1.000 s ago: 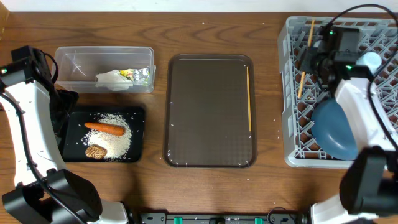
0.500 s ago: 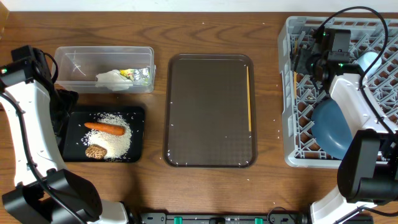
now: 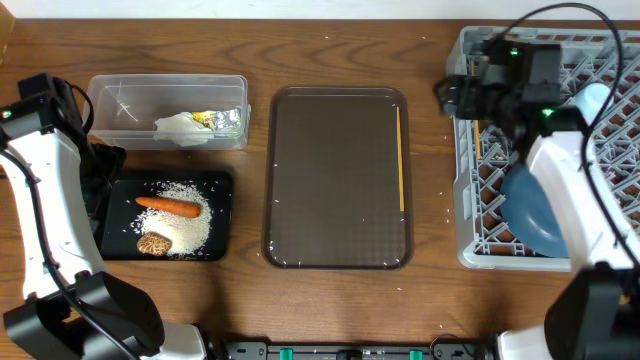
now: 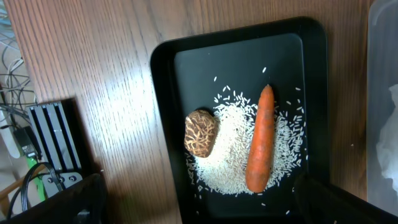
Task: Sort waste into correct bins and load items into the dishwasher rack
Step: 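Move the right gripper back to the remaining chopstick on the tray, then lower the right gripper and close on the remaining chopstick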
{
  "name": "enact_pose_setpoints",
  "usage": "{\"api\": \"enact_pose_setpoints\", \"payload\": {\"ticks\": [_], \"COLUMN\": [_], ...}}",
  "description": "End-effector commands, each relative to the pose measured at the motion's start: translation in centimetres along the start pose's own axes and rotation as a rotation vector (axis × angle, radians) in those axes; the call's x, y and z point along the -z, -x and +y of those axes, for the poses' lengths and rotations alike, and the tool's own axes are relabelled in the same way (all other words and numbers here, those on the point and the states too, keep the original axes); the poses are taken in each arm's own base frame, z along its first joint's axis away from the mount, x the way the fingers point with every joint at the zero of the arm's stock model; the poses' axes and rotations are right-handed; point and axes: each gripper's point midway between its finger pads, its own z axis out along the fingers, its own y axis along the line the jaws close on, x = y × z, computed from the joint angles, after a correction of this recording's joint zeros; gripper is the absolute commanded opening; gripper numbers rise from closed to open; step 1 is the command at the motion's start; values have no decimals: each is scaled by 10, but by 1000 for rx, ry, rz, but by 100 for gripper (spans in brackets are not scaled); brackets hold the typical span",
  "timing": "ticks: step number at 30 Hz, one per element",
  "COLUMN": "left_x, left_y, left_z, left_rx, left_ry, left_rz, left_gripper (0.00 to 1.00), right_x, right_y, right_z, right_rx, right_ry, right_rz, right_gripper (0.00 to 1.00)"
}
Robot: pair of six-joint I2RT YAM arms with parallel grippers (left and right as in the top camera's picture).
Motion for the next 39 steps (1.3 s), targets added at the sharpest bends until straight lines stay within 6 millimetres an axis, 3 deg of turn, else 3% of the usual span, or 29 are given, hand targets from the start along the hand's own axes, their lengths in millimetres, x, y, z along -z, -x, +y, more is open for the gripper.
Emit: {"api": "enact_pose_setpoints", "payload": {"ticks": [1,9,16,39], "left_x": [1,1,1,1], "left_y": [1,1,1,1], "left_z": [2,2,2,2], "left_rx": [16,16,16,16], "left_ry": [4,4,4,4], "left_rz": [-3,-3,-3,-3], "left_gripper": [98,98,98,98], "right_x": [-7,-54,-92,-119], "right_y": [-19,-82,-125,-172], "right_z": [46,78,65,34], "right_rx": [31,57,0,-25], "right_ry": [65,-131,-275,-369], "right_rz": [57,188,262,396], "right_gripper": [84,81,80,79]}}
